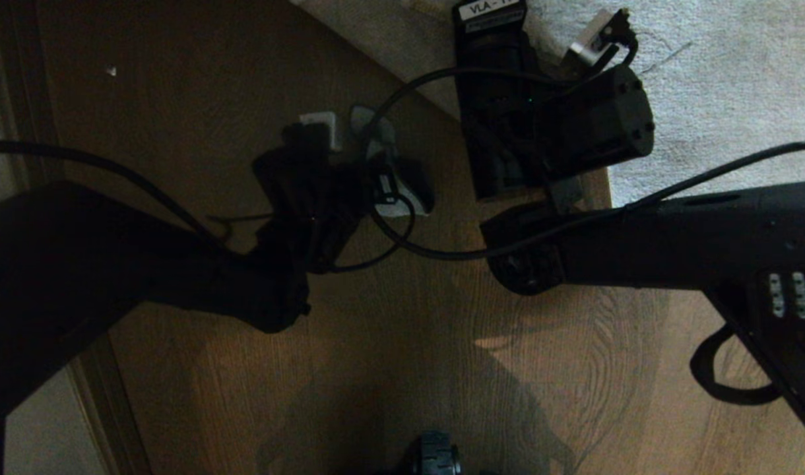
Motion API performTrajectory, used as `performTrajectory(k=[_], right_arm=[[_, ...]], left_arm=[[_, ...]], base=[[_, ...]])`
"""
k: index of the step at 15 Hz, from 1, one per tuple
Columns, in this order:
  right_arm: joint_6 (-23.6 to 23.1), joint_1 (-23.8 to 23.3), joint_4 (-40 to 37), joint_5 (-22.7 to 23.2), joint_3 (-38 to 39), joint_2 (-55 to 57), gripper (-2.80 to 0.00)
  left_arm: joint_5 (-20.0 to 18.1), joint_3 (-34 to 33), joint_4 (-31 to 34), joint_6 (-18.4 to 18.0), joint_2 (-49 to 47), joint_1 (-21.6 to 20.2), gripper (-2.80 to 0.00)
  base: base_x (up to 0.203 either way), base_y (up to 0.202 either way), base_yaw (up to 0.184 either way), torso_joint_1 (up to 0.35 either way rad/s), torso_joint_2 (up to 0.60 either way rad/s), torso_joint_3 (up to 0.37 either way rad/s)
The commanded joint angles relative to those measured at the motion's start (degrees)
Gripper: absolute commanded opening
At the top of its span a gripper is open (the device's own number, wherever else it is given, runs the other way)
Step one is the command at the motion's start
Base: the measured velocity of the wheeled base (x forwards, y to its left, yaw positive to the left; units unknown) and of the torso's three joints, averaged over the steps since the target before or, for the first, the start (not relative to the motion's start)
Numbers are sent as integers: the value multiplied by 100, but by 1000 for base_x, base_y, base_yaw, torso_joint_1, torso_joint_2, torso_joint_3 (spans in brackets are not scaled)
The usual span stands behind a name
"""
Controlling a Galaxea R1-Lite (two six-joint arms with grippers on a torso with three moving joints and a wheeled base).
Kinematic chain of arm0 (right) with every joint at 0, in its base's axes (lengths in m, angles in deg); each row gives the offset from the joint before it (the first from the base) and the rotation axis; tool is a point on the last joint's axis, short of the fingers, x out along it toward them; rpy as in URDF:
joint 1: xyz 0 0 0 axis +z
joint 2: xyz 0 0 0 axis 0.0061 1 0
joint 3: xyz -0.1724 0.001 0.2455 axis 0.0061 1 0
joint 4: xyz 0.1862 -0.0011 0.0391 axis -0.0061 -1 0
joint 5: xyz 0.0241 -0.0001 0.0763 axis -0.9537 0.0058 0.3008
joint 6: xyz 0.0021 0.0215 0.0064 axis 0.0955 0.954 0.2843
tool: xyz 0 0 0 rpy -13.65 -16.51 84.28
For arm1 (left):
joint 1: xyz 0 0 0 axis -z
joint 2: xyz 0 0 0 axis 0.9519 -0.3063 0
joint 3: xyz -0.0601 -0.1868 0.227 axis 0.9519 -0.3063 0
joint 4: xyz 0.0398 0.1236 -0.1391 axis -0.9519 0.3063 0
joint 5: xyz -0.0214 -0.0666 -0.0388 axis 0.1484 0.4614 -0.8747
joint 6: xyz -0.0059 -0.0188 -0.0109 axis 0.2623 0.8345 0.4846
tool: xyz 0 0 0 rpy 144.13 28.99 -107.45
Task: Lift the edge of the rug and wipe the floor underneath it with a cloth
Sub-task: Wipe the floor under the carpet with a rag
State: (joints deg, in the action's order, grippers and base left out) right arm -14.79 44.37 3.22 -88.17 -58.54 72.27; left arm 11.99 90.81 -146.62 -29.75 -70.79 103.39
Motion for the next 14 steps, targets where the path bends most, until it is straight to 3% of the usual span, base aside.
performTrajectory(k=[1,9,14], right_arm=[[24,1,274,-5,1,8,-280],[15,5,274,-5,5,8,-280],[24,10,274,-5,10,17,-280]], left_arm=[[10,7,-39,2,101,-225,-280],[14,-55,-32,-27,642,-580,-280],[21,-657,-39,-110,1194,-439,-280]], base=[[0,0,0,0,0,0],[0,0,0,0,0,0],[0,0,0,0,0,0]])
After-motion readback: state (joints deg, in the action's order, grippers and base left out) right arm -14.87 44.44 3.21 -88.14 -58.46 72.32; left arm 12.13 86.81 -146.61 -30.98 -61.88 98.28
